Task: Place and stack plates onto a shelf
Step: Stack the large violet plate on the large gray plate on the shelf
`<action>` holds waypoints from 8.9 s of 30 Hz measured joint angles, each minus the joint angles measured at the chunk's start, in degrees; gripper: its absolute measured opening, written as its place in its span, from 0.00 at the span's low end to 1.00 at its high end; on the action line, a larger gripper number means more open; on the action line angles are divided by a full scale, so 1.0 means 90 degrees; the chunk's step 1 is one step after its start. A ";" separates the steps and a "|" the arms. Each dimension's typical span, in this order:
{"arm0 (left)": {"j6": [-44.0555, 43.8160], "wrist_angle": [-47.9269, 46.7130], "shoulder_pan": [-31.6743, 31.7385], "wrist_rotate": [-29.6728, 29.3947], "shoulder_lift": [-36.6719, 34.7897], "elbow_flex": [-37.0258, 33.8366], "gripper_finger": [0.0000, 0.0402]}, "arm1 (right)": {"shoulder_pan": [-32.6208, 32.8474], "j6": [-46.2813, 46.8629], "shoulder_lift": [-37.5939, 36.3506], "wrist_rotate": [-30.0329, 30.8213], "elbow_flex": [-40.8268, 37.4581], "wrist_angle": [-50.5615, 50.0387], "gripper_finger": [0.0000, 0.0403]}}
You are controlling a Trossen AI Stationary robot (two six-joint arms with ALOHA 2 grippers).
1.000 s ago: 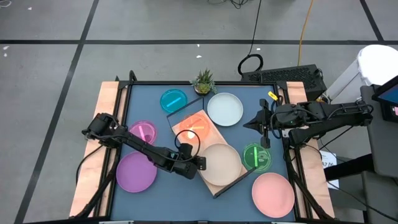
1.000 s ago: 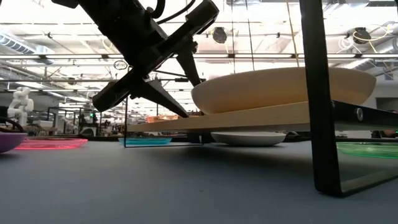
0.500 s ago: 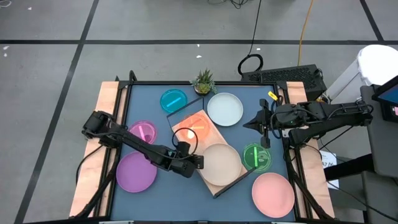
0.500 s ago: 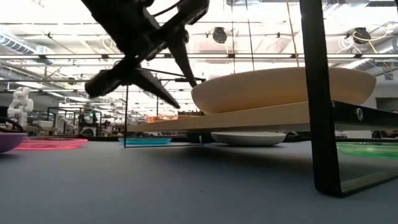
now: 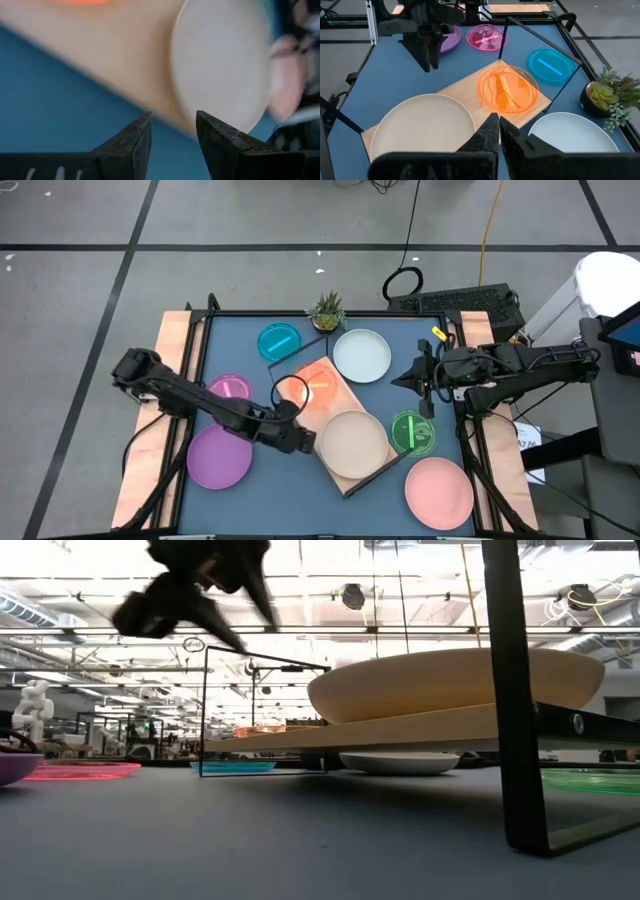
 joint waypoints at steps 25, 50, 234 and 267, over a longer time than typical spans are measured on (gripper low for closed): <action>0.3894 -0.3117 0.0003 0.2675 -0.0799 -0.0160 0.39 | 0.0002 0.3300 0.0016 -0.0008 0.0000 0.0003 0.00; 1.2261 -0.2569 0.0013 0.2004 -0.0796 -0.1795 0.39 | 0.0202 0.4111 0.1082 0.0006 -0.0002 0.1709 0.00; -0.1363 0.0619 0.0034 -0.1798 -0.0279 0.0616 0.02 | 0.0100 0.6316 -0.0410 -0.0508 -0.2232 -0.2690 0.11; -0.2171 0.0856 0.0045 -0.1390 0.1210 0.0604 0.02 | 0.0097 0.6254 -0.0535 -0.0285 -0.2229 -0.2611 0.11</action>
